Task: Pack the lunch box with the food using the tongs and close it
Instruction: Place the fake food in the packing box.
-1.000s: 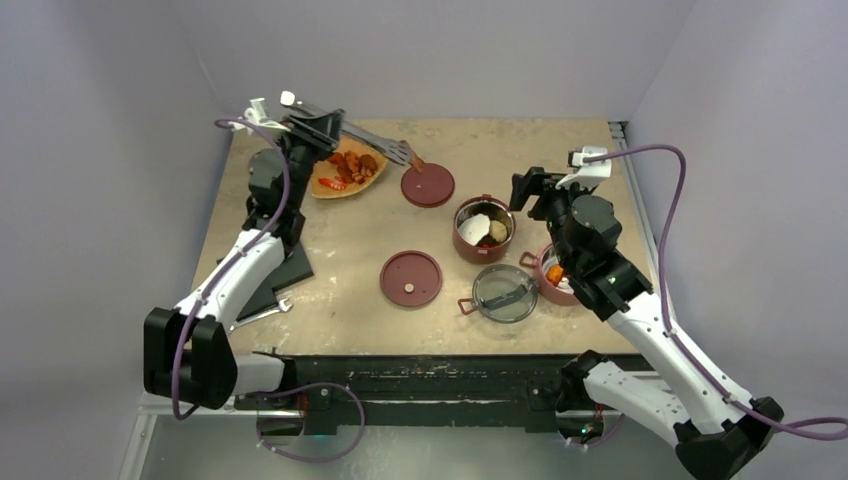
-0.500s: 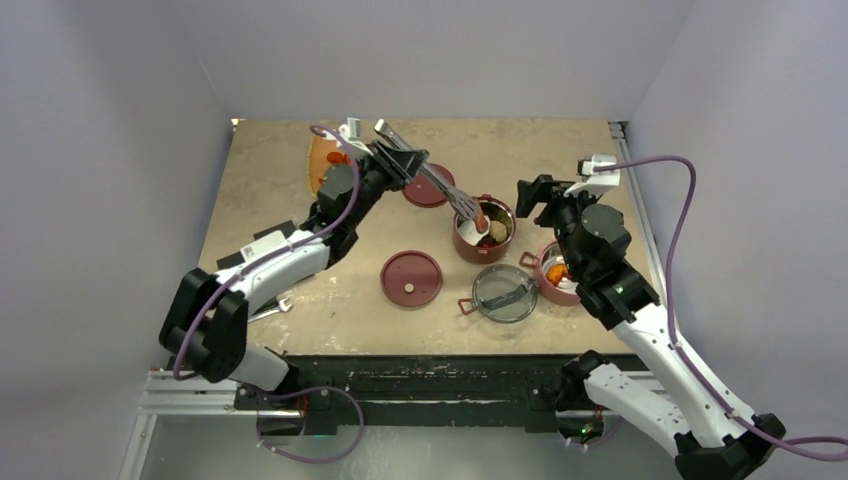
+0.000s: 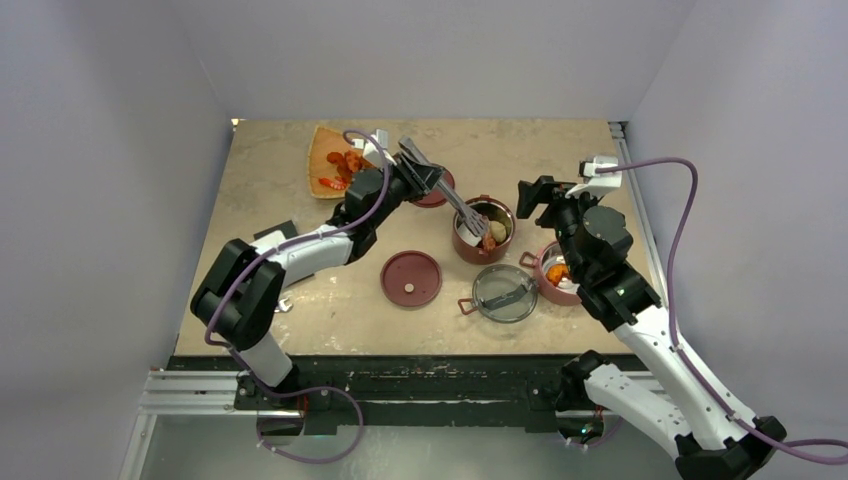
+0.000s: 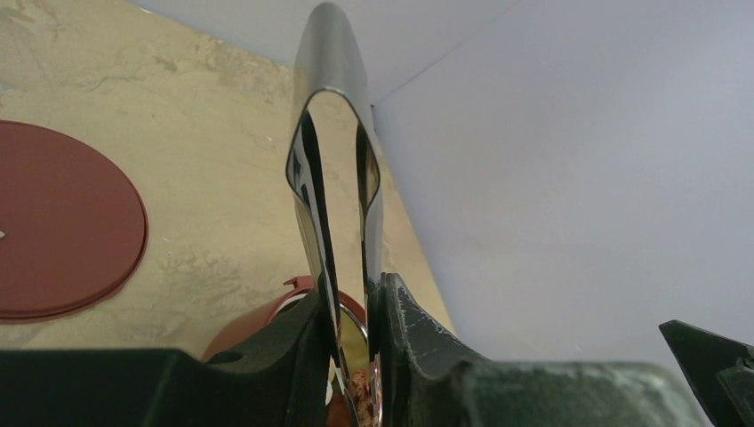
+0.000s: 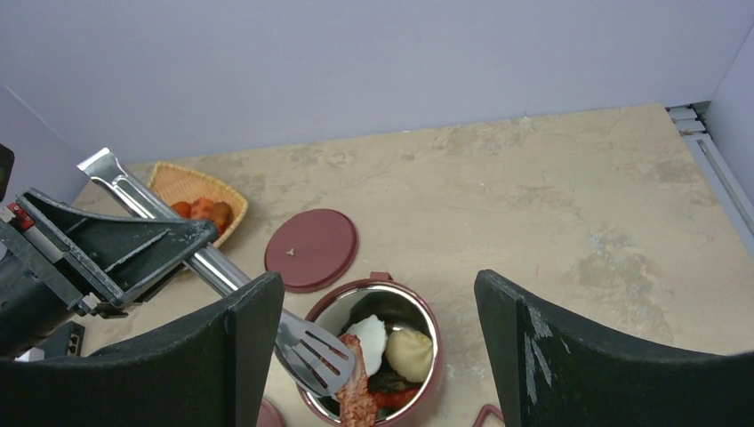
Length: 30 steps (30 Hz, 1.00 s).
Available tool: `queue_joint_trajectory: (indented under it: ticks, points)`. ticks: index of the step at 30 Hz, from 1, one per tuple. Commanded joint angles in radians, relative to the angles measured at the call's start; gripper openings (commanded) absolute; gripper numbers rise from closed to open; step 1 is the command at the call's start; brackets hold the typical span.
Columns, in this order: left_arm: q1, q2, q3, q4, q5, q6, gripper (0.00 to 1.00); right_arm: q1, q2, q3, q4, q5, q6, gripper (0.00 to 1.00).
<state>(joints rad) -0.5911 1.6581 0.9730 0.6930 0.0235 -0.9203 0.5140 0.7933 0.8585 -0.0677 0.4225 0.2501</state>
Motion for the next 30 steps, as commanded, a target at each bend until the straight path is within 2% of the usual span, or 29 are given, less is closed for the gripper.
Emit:
queue_joint_trajectory:
  ticks: [1, 15, 24, 30]
  points:
    - [-0.006, 0.006, 0.04, 0.055, -0.015, 0.049, 0.0, -0.004, -0.01, -0.004, 0.017, -0.017, -0.006, 0.82]
    - [0.009, 0.026, 0.075, 0.07, -0.045, 0.02, 0.0, -0.004, -0.006, -0.006, 0.015, -0.019, -0.006, 0.82]
    - [0.008, 0.046, 0.086, 0.02, -0.049, 0.065, 0.0, -0.003, -0.008, -0.005, 0.012, -0.02, -0.005, 0.83]
    - [0.008, 0.052, 0.097, 0.001, -0.058, 0.096, 0.07, -0.004, -0.009, -0.004, 0.009, -0.018, -0.005, 0.83]
